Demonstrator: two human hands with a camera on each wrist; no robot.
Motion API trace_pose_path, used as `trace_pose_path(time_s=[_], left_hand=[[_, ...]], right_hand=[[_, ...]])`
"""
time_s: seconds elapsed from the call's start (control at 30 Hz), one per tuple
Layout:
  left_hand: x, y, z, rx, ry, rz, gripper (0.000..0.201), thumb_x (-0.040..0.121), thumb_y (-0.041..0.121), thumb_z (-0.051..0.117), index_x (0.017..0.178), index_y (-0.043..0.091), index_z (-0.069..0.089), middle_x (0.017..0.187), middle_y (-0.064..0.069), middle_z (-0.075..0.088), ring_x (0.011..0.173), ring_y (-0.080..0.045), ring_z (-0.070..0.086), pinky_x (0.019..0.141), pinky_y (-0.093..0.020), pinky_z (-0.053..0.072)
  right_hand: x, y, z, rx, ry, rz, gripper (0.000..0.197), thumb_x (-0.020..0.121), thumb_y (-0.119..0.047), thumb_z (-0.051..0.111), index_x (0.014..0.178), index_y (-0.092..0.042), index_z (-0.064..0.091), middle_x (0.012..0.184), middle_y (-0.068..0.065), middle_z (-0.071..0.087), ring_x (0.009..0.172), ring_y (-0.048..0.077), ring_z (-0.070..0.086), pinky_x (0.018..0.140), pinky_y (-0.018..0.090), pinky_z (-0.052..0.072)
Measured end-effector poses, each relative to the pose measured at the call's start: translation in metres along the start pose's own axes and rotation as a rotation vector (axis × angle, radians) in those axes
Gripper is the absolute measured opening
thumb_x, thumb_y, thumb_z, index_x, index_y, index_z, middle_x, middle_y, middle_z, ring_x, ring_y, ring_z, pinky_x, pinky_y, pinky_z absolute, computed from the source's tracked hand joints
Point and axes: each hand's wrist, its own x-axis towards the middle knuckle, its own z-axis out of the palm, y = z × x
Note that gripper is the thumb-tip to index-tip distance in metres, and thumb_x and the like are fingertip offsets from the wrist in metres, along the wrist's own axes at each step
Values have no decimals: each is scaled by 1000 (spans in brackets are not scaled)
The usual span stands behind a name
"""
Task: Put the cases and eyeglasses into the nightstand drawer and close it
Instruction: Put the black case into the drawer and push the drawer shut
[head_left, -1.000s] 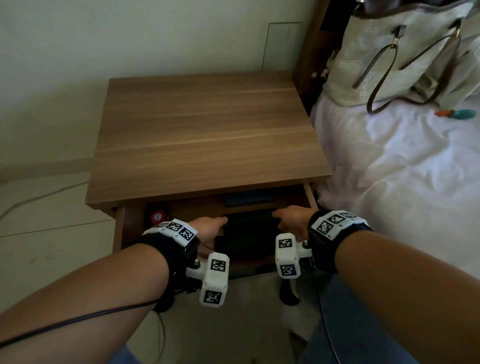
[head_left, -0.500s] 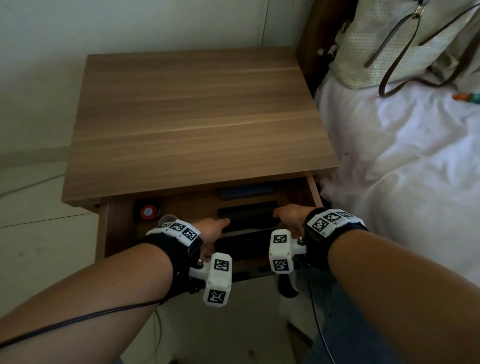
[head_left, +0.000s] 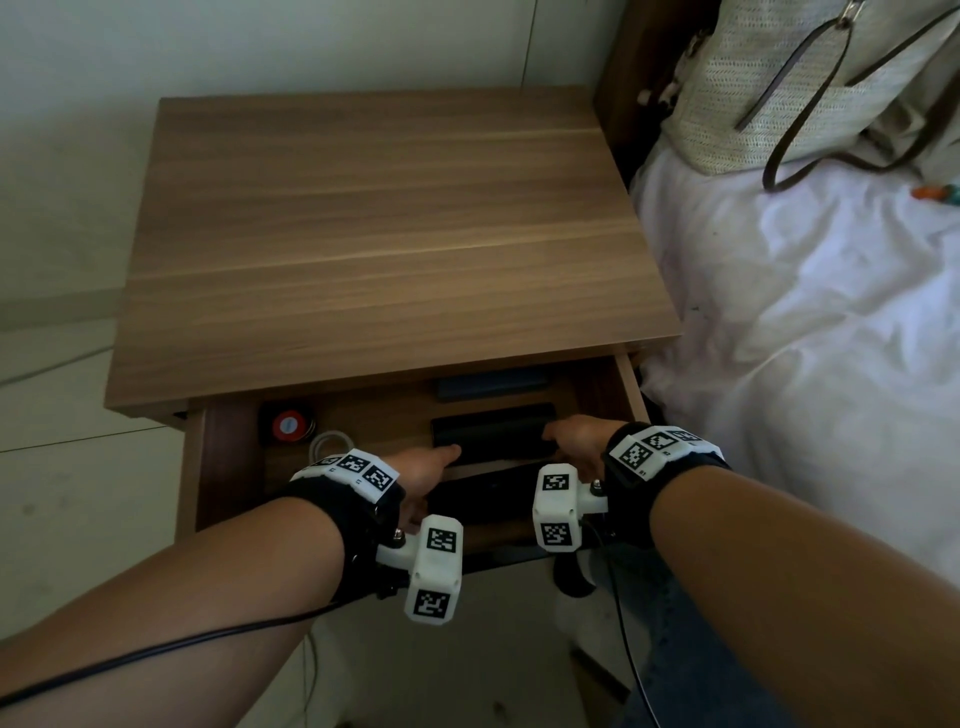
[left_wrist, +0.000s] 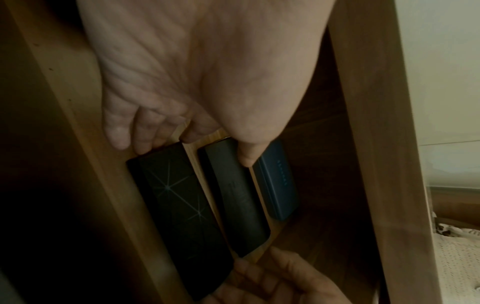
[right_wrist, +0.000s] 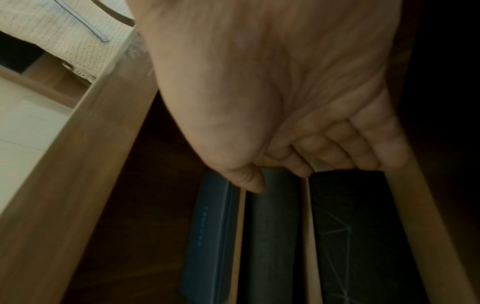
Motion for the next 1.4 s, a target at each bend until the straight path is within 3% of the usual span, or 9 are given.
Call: trace_pose_path(time_s=[0.13, 0.27, 0.43, 0.57, 0.7, 0.8, 1.0, 1.13, 1.4], left_hand=[[-5, -1, -1, -31, -16, 0, 47, 93, 51, 48, 113, 9, 45, 103, -16, 64, 107, -36, 63, 100, -48, 48], [-20, 0, -3, -44, -14, 36, 55, 91, 51, 51, 126, 9, 49, 114, -13, 62, 109, -31, 61, 94, -46, 52], [-45, -3, -7, -40, 35, 115, 59, 90, 51, 52, 131, 9, 50, 115, -6, 59, 104, -23, 57, 81, -36, 51], [-74, -10, -7, -39, 25, 171, 52, 94, 49, 47, 127, 10, 54, 109, -7, 63, 98, -21, 60, 72, -32, 47], [-102, -17, -7, -47, 20, 218, 47, 96, 48, 45, 122, 10, 57, 103, -9, 65, 85, -19, 62, 65, -29, 45], [-118, -23, -9, -54, 24, 237, 45, 96, 47, 45, 115, 8, 59, 97, -11, 67, 76, -19, 65, 60, -30, 46], [-141, -39, -18, -52, 20, 222, 39, 97, 40, 46, 102, 5, 59, 98, -17, 73, 99, -29, 70, 100, -44, 49], [-147, -51, -17, 27, 3, 198, 38, 98, 43, 40, 100, 8, 57, 98, -16, 72, 106, -32, 67, 105, -48, 44], [-144, -68, -13, 98, -2, 179, 41, 96, 50, 37, 98, 14, 57, 99, -13, 69, 107, -29, 65, 105, -49, 42]], right_hand=[[-2, -1, 1, 29, -10, -11, 31, 98, -20, 41, 68, -23, 39, 104, 7, 46, 65, 7, 42, 91, 32, 45], [-13, -2, 2, 50, 4, -49, 30, 97, -20, 44, 68, -23, 38, 111, 8, 42, 65, 8, 41, 101, 35, 43], [-39, -6, 0, 86, 5, -88, 23, 96, -18, 44, 73, -18, 46, 108, 10, 47, 65, 13, 46, 89, 39, 49], [-62, -7, -1, 162, -71, -76, 33, 100, -25, 38, 118, -1, 54, 94, 13, 60, 68, 26, 54, 60, 32, 46], [-79, -3, 3, 180, -87, -93, 41, 99, -33, 38, 110, 0, 61, 98, 19, 66, 87, 33, 60, 92, 42, 50], [-90, 3, 7, 233, -99, -91, 36, 98, -30, 40, 88, -2, 60, 98, 20, 65, 94, 35, 60, 97, 45, 47], [-102, 12, 21, 262, -137, -98, 25, 93, -19, 42, 71, -9, 50, 125, 25, 63, 97, 37, 56, 86, 41, 45], [-107, 20, 31, 231, -165, -124, 23, 92, -17, 43, 71, -9, 51, 134, 27, 56, 124, 45, 54, 105, 53, 42], [-111, 39, 48, 205, -189, -141, 21, 93, -23, 48, 82, -7, 54, 130, 29, 58, 123, 45, 55, 105, 55, 42]])
